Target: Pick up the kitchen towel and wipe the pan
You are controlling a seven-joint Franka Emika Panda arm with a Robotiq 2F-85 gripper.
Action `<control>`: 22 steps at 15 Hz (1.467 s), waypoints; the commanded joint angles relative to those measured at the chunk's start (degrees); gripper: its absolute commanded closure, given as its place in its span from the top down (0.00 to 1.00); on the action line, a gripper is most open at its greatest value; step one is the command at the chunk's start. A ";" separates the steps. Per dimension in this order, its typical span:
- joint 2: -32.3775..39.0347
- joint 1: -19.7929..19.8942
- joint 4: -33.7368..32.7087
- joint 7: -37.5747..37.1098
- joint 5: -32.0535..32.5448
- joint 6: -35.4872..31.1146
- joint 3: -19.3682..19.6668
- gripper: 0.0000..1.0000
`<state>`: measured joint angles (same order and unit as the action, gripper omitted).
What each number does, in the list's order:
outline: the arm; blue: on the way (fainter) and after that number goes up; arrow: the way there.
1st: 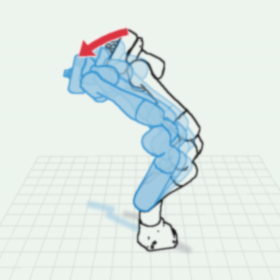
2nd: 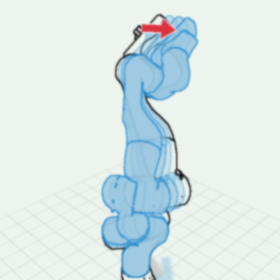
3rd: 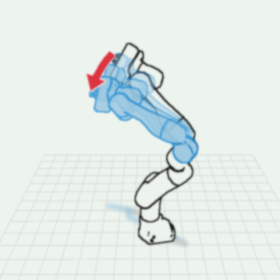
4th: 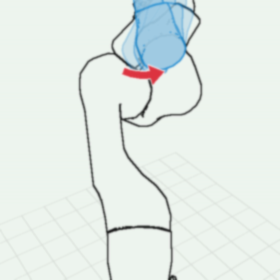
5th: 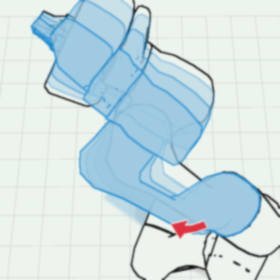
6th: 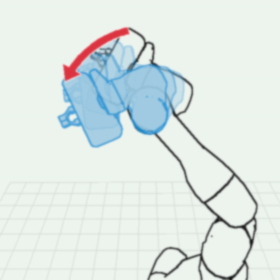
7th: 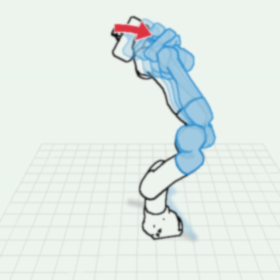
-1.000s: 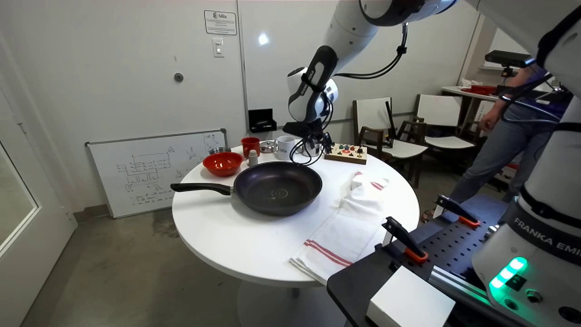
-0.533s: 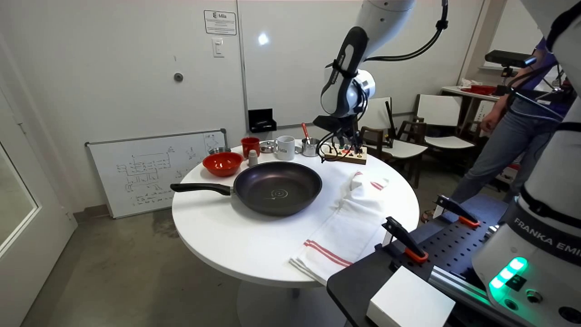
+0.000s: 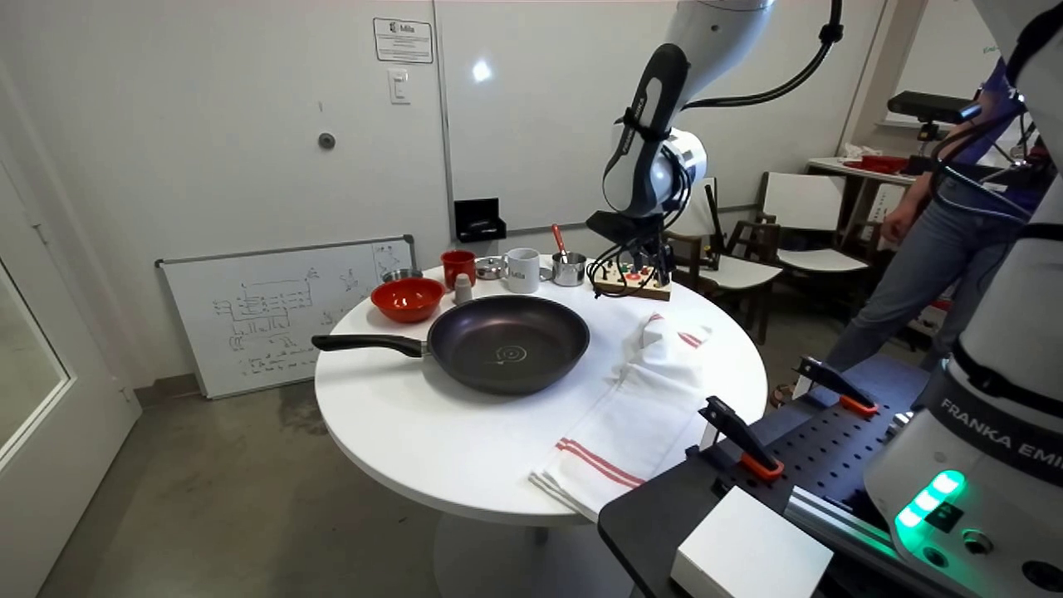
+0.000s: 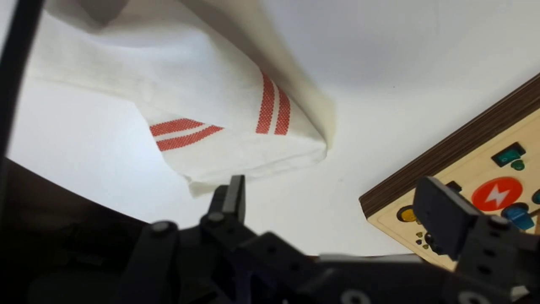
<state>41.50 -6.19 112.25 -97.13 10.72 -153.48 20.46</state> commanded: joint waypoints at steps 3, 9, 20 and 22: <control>0.69 4.32 -3.46 0.93 -9.59 4.27 -5.61 1.00; 3.60 1.35 -7.95 -10.49 -13.24 7.65 -2.72 1.00; 5.58 1.69 -13.20 -39.28 -12.56 19.11 0.26 1.00; 4.97 2.51 -13.43 -42.24 -12.33 21.41 -0.07 1.00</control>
<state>46.41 -4.28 100.62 -134.12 -1.89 -135.77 20.34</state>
